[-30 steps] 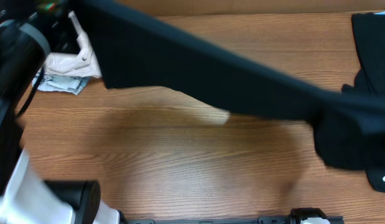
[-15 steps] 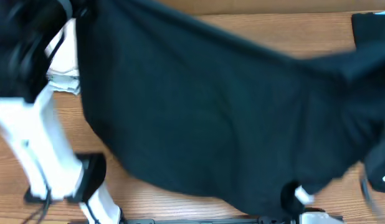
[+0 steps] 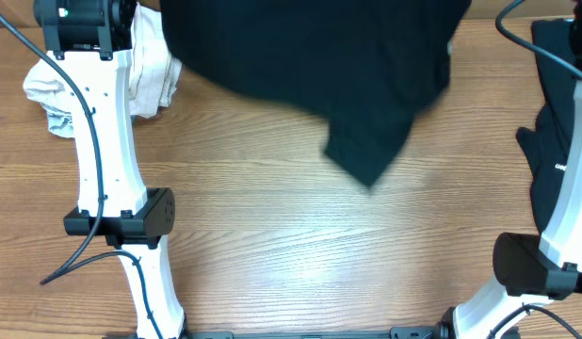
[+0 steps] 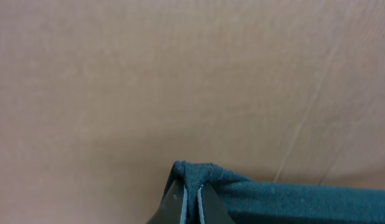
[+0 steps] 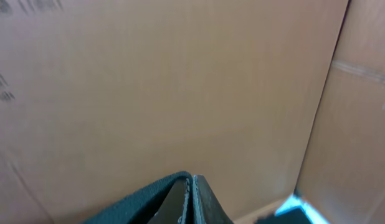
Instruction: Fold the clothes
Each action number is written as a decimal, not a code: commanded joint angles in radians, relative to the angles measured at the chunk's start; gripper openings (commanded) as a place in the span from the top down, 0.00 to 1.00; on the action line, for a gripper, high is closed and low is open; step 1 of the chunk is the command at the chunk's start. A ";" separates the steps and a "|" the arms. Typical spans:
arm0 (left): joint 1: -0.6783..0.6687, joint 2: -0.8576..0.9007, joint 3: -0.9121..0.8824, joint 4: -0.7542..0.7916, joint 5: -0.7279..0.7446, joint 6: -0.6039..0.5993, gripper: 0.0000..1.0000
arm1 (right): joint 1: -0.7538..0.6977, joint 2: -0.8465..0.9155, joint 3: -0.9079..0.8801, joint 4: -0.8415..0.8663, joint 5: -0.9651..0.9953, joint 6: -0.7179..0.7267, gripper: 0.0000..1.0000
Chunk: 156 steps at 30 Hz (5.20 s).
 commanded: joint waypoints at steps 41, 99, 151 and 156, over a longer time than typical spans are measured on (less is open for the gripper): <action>-0.007 -0.166 -0.249 -0.923 -0.022 0.065 0.96 | -0.201 -0.248 -0.066 -0.911 -0.385 0.042 0.96; -0.024 -0.235 -1.208 -0.132 -0.148 -0.112 0.96 | -0.199 -0.404 -1.420 -0.003 -0.554 0.106 0.96; -0.033 -0.343 -1.103 -0.853 -0.129 -0.093 0.96 | -0.195 -0.671 -1.157 -0.838 -0.576 0.066 0.96; -0.014 -0.343 -1.257 -0.790 -0.184 -0.125 0.96 | -0.195 -0.671 -1.252 -0.795 -0.576 0.066 0.96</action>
